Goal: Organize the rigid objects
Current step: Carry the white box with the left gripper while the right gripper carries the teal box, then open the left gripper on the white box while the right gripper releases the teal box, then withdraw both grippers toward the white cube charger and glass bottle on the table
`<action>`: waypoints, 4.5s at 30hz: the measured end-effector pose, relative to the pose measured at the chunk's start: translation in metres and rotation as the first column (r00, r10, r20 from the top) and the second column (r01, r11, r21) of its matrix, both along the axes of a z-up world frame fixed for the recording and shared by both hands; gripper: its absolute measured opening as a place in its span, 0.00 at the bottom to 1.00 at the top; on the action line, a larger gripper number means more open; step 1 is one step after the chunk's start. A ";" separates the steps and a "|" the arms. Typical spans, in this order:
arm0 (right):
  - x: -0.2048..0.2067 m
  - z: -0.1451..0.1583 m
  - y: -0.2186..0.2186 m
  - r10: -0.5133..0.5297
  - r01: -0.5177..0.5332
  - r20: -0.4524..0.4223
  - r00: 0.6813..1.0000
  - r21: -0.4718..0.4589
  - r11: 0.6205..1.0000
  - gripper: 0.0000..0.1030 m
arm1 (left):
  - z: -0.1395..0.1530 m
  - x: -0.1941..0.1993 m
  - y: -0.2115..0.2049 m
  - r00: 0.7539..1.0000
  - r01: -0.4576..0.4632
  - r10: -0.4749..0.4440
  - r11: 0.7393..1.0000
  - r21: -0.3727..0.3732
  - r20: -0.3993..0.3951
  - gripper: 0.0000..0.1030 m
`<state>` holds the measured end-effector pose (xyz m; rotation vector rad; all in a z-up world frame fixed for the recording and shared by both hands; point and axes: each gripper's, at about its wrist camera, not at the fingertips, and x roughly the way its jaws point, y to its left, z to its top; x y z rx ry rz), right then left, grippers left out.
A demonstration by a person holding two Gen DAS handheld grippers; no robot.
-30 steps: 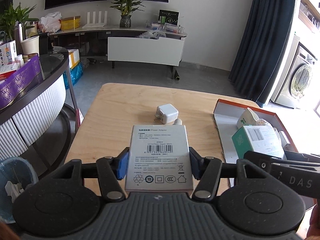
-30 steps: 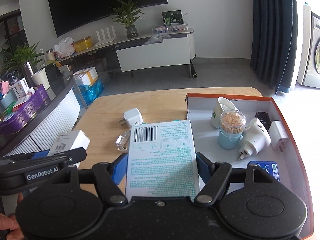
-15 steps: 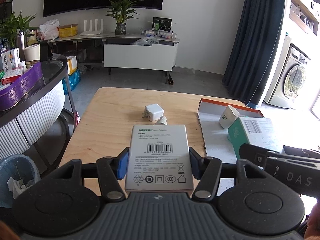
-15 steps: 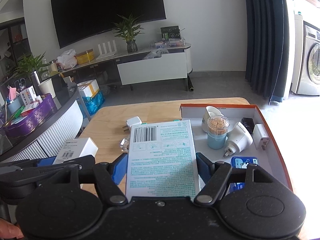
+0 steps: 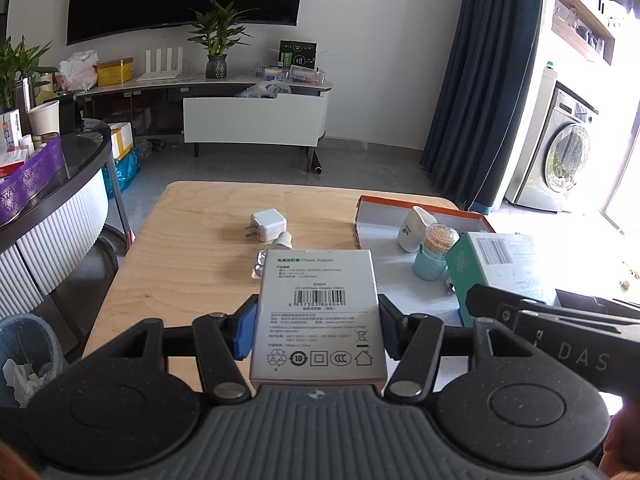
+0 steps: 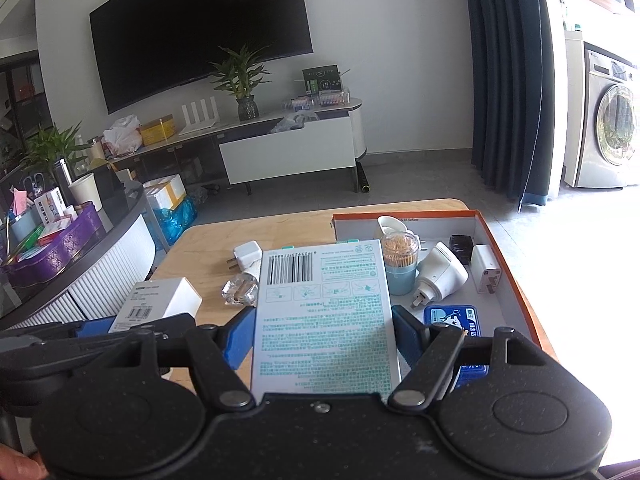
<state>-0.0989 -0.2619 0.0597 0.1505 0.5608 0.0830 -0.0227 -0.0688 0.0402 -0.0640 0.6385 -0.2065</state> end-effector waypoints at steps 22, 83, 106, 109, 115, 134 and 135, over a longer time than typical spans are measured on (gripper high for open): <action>-0.007 -0.001 -0.033 -0.080 0.080 0.001 0.997 -0.005 0.997 0.83 | -0.005 0.001 -0.028 0.996 0.090 -0.090 0.996 -0.003 -0.009 0.58; 0.055 -0.030 -0.102 -0.215 0.213 -0.094 0.972 -0.025 0.977 0.83 | -0.036 0.051 -0.113 0.958 0.248 -0.248 0.969 -0.019 -0.143 0.58; 0.066 -0.020 -0.098 -0.198 0.198 -0.038 0.979 -0.007 0.980 0.81 | -0.036 0.063 -0.107 0.956 0.237 -0.240 0.971 -0.042 -0.167 0.65; 0.068 -0.020 -0.091 -0.182 0.182 -0.043 0.982 -0.006 0.983 0.81 | -0.034 0.067 -0.094 0.965 0.201 -0.203 0.979 -0.033 -0.164 0.67; 0.074 -0.022 -0.070 -0.136 0.135 -0.058 0.989 -0.010 0.991 0.81 | -0.030 0.072 -0.061 0.978 0.123 -0.125 0.992 -0.024 -0.166 0.67; 0.092 -0.032 0.005 0.029 -0.032 -0.108 0.994 -0.033 0.999 0.82 | -0.030 0.080 0.020 0.983 -0.037 0.031 0.999 -0.030 -0.178 0.68; 0.093 -0.032 0.008 0.035 -0.039 -0.109 0.993 -0.035 0.999 0.82 | -0.030 0.080 0.023 0.983 -0.043 0.037 0.999 -0.030 -0.178 0.68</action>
